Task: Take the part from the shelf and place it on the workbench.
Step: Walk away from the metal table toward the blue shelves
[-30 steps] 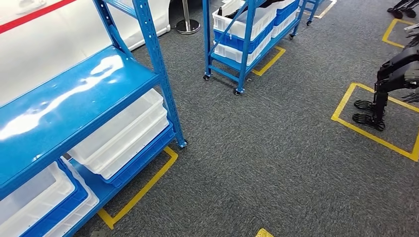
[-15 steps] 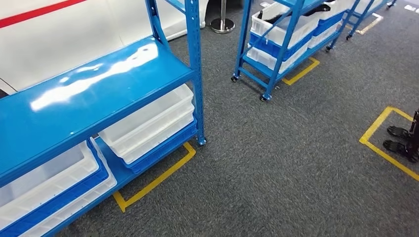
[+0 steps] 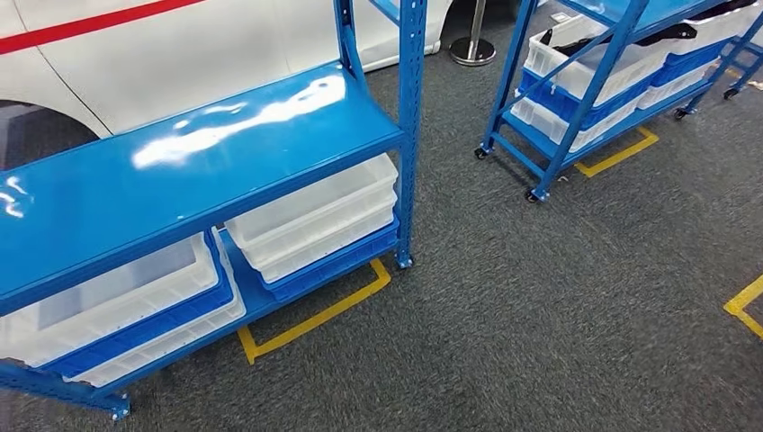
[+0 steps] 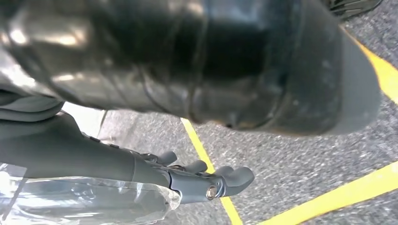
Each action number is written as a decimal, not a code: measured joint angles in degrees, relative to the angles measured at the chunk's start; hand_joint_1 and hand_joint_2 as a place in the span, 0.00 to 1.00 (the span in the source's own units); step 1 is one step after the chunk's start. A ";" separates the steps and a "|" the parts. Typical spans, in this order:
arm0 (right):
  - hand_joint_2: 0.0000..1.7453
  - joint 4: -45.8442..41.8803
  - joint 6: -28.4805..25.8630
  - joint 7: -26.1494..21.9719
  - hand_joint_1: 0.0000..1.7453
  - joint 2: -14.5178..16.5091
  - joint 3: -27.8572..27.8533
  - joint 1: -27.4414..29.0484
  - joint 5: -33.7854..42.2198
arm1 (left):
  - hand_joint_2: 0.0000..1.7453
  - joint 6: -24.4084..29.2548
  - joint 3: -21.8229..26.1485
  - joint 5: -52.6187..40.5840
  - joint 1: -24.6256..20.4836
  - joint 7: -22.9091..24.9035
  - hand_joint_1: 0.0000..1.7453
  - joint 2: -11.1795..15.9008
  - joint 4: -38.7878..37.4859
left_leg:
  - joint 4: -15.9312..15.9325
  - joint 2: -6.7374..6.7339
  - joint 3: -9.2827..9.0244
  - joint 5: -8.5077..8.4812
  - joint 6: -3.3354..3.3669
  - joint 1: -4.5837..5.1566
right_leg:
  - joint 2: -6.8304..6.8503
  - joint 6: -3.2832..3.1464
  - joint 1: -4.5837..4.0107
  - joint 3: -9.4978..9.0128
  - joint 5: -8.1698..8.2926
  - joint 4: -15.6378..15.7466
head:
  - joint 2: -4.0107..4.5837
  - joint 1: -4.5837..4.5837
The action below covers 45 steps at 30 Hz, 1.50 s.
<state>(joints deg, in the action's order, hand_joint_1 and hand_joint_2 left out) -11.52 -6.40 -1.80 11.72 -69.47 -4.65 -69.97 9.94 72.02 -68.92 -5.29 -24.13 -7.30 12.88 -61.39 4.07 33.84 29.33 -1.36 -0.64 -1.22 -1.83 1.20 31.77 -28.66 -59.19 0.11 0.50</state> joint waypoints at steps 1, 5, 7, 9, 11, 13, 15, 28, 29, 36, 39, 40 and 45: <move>0.00 0.00 0.00 0.08 0.00 -0.02 0.00 0.07 -0.02 | 0.00 -0.01 -0.02 -0.03 -0.09 0.00 0.00 0.01 -0.02 | -3.48 -1.85 1.67 1.90 -0.23 0.02 | 0.79 -0.26 -0.12 -0.03 -0.03 0.07 | 0.00 -0.04; 0.00 0.00 0.01 0.54 0.00 -0.03 0.01 0.19 -0.06 | 0.00 -0.09 -0.15 -0.21 -0.05 0.07 0.00 0.09 -0.03 | -12.30 -3.84 6.00 4.41 -0.61 -0.06 | 3.89 -0.57 -0.47 -0.18 -0.42 0.05 | 0.00 -0.07; 0.00 0.01 0.07 0.93 0.00 -0.02 0.03 0.15 -0.21 | 0.00 -0.14 -0.17 -0.28 0.06 0.09 0.00 0.10 -0.03 | -4.99 -5.25 2.19 0.30 -0.11 0.11 | 5.21 -0.41 -0.57 -0.67 -0.76 0.06 | 0.00 -0.07; 0.00 0.03 0.17 1.40 0.00 0.03 0.08 0.15 -0.52 | 0.00 -0.18 -0.21 -0.26 -0.07 0.03 0.00 0.10 -0.03 | 1.98 -7.71 -1.37 -2.15 0.85 0.71 | 6.37 0.00 -0.79 -1.19 -1.13 0.08 | 0.00 -0.07; 0.00 0.06 0.22 1.74 0.00 0.10 0.14 0.08 -0.80 | 0.00 -0.26 -0.22 -0.06 -0.11 -0.02 0.00 0.09 -0.03 | 3.60 -8.24 -1.96 -2.21 1.63 1.19 | 7.40 0.51 -0.91 -1.54 -1.31 0.24 | 0.00 -0.05; 0.00 0.09 0.21 1.96 0.00 0.17 0.29 -0.10 -0.91 | 0.00 -0.33 -0.22 0.08 0.05 -0.02 0.00 0.07 -0.03 | 4.31 -6.89 -2.27 -2.61 2.26 0.95 | 7.61 1.17 -0.88 -2.09 -1.58 0.38 | 0.00 -0.03; 0.00 0.11 0.20 2.06 0.00 0.22 0.41 -0.12 -0.92 | 0.00 -0.41 -0.22 0.09 0.09 0.01 0.00 0.03 -0.05 | 5.19 -5.60 -2.88 -3.16 2.90 0.50 | 4.91 1.76 -0.77 -1.38 -3.36 -1.99 | 0.00 0.01; 0.00 0.18 0.11 2.11 0.00 0.10 0.61 -0.02 -0.93 | 0.00 -0.68 -0.24 0.08 0.08 0.07 0.00 -0.08 -0.14 | 3.48 2.71 -2.03 -2.25 1.17 0.14 | -1.61 0.87 -0.42 0.29 0.21 -0.54 | 0.00 0.02; 0.00 0.19 0.10 2.13 0.00 0.12 0.64 -0.03 -0.93 | 0.00 -0.68 -0.25 0.08 0.11 0.07 0.00 -0.14 -0.16 | 2.96 2.08 -1.76 -1.84 0.87 0.12 | -0.93 0.44 -0.33 0.08 0.31 -0.20 | 0.00 -0.03; 0.00 0.24 0.11 2.17 0.00 0.15 0.84 0.29 -0.93 | 0.00 -0.68 -0.25 0.08 0.10 0.08 0.00 -0.29 -0.20 | -10.94 -3.99 5.38 3.21 -0.38 -0.06 | 4.27 -0.39 -0.42 -0.68 -0.15 0.44 | 0.00 -0.17; 0.00 0.25 0.11 2.24 0.00 0.19 0.88 0.25 -1.00 | 0.00 -0.67 -0.25 -0.08 0.09 0.33 0.00 -0.28 -0.20 | 0.70 -6.70 -0.49 -2.17 0.57 0.42 | 6.14 0.07 -0.59 -1.59 -0.78 0.46 | 0.00 -0.16; 0.00 0.25 0.11 2.31 0.00 0.21 0.90 0.24 -1.04 | 0.00 -0.65 -0.27 -0.18 0.02 0.55 0.00 -0.29 -0.20 | 2.92 -7.46 -1.58 -2.77 1.04 0.70 | 6.64 0.33 -0.68 -1.80 -0.95 0.48 | 0.00 -0.16; 0.00 0.26 0.00 2.34 0.00 0.23 0.96 -0.13 -1.17 | 0.00 -0.55 -0.29 0.10 0.30 0.58 0.00 -0.43 -0.20 | 4.92 -5.40 -2.43 -3.41 2.85 0.48 | 5.91 1.86 -0.78 -2.20 -2.34 -0.40 | 0.00 -0.10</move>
<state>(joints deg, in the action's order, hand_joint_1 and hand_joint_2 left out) -11.26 -6.40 0.54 11.95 -68.51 -4.79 -71.14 9.39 71.73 -68.82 -4.99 -23.55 -7.72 12.68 -56.47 -1.33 31.41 25.93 1.48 -0.15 4.69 0.03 0.42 29.58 -31.00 -59.59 0.11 0.39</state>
